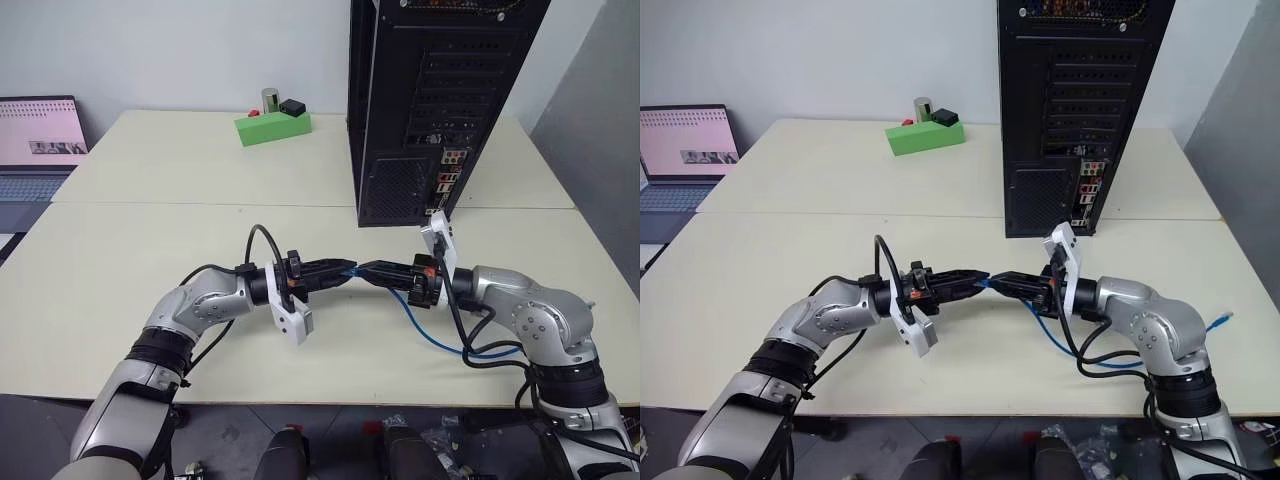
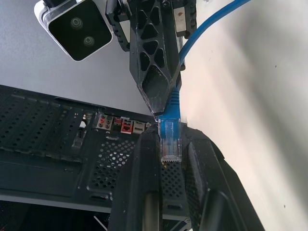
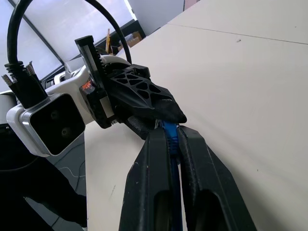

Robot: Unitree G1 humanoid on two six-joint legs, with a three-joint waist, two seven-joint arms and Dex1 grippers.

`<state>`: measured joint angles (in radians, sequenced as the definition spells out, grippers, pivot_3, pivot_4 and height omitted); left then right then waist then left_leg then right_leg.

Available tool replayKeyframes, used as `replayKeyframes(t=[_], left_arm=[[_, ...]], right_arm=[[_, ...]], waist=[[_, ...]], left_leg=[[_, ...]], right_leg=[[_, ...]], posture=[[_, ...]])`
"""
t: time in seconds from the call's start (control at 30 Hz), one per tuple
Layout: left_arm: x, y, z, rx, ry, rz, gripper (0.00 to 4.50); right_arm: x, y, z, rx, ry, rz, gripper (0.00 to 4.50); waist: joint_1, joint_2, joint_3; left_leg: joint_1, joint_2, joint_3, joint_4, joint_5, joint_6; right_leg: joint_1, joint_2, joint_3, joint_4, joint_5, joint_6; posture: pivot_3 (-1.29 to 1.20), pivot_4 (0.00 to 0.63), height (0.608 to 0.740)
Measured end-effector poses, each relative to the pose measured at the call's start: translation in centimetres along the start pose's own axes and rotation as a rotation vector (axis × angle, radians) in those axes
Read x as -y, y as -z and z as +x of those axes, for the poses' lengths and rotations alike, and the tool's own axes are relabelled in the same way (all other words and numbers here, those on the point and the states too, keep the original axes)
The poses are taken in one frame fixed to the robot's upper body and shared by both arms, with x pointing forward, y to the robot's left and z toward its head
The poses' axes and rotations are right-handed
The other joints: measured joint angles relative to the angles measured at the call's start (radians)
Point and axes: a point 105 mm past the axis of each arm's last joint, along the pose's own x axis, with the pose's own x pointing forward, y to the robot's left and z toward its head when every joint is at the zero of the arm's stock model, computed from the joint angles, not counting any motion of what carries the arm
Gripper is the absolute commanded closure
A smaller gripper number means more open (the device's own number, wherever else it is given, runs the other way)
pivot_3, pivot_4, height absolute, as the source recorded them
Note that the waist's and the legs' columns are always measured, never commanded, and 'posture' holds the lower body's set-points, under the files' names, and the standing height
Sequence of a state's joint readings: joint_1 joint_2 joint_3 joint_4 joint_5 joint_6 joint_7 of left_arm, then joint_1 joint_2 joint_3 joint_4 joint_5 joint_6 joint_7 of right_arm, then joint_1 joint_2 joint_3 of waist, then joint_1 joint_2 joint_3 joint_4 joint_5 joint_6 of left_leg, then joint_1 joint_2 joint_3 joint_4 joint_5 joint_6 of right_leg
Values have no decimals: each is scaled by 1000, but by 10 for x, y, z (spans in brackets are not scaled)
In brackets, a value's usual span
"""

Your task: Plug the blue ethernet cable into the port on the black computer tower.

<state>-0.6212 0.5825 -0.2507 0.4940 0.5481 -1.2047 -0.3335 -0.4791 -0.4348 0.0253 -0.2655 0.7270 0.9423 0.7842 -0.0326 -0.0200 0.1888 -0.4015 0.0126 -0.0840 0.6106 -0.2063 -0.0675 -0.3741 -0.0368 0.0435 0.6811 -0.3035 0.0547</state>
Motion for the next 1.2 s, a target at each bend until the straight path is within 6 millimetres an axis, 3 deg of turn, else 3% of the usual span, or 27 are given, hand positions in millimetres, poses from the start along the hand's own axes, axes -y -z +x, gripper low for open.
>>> replayKeyframes(t=[0.03,0.23,0.27,0.6,0.93,1.2], left_arm=[[0,0,0,0,-1,1,4225],[0,1,-1,-4,-7,3,4225],[0,1,0,-4,-6,3,4225],[0,1,0,-6,-6,5,4225],[-2,1,1,-14,-16,7,4225],[-1,1,1,-13,-11,8,4225]], right_arm=[[0,0,0,-1,0,1,3829],[1,1,-1,-3,3,9,2560],[2,1,-1,-3,4,11,2522],[4,5,-1,-14,7,41,2522],[4,5,-1,-14,-2,57,4500],[4,6,-1,-14,-5,72,4500]], waist=[[0,0,0],[0,0,0],[0,0,0],[0,0,0],[0,0,0],[0,0,0]], left_leg=[[0,0,0,0,0,0],[0,0,0,0,0,0],[0,0,0,0,0,0],[0,0,0,0,0,0],[0,0,0,0,0,0],[0,0,0,0,0,0]], right_leg=[[0,0,0,0,0,0],[0,0,0,0,0,0],[0,0,0,0,0,0],[0,0,0,0,0,0],[0,0,0,0,0,0],[0,0,0,0,0,0]], posture=[[0,150,740],[0,150,740],[0,150,740],[0,150,740],[0,150,740],[0,150,740]])
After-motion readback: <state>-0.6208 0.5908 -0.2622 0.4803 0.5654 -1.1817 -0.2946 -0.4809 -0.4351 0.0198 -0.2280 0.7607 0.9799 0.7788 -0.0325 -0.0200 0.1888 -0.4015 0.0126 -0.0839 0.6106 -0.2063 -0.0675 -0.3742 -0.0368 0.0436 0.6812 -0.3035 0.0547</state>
